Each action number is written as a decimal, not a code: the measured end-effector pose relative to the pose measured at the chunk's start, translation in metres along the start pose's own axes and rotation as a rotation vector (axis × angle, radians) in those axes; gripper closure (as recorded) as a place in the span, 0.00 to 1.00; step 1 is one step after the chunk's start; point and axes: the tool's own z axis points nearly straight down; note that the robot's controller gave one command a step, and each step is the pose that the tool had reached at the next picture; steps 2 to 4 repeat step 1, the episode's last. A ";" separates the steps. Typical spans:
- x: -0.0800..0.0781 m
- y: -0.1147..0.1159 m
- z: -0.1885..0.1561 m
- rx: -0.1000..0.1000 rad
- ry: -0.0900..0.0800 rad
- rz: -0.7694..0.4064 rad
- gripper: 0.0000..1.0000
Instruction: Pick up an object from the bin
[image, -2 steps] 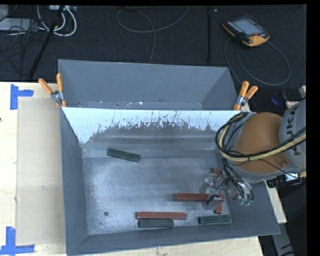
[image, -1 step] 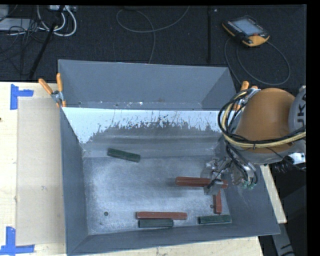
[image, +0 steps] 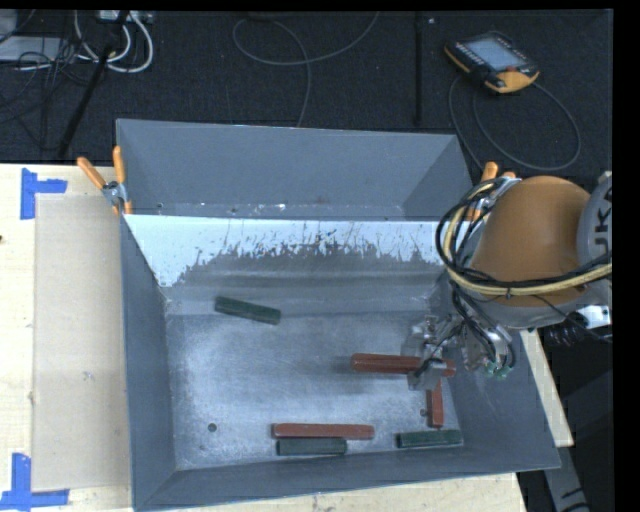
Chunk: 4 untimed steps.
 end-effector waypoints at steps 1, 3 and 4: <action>0.009 -0.007 -0.015 -0.001 0.004 -0.109 1.00; 0.009 -0.007 -0.015 -0.001 0.004 -0.109 1.00; 0.009 -0.007 -0.015 -0.001 0.004 -0.109 1.00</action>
Offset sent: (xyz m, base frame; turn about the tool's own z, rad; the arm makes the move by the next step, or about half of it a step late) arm 0.0289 -0.0752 0.1188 -0.0808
